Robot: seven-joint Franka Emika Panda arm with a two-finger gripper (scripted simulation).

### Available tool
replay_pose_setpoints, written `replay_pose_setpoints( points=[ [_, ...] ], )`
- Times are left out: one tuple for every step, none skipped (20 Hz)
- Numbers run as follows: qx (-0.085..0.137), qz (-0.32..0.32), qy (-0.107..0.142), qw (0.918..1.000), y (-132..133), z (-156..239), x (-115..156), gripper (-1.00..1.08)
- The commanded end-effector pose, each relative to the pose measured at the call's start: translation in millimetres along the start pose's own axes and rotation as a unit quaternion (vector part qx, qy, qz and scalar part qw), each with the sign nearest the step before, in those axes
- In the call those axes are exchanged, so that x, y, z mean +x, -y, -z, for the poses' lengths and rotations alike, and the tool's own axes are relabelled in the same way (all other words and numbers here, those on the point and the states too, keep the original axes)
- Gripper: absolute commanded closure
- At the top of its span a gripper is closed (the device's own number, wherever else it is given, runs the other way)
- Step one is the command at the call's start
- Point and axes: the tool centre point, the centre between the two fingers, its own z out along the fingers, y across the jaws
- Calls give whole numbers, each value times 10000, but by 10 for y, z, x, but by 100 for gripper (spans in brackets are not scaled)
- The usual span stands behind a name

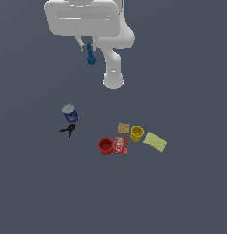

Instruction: Pick up a designated object from a clutter of objects.

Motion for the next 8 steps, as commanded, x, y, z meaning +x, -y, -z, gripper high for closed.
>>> replay_pose_setpoints(
  points=[
    [-2, 3, 8, 10000, -29, 79, -6, 108],
    [-2, 3, 8, 10000, -37, 100, -7, 108],
    [-4, 4, 11, 10000, -40, 113, -4, 108],
    [-4, 4, 11, 10000, -44, 124, -3, 108],
    [-4, 4, 11, 10000, -47, 129, -2, 108],
    [-4, 4, 11, 10000, -47, 130, 0, 108],
    [-4, 4, 11, 10000, -46, 126, 3, 108],
    [-4, 4, 11, 10000, -45, 124, 4, 108]
  ],
)
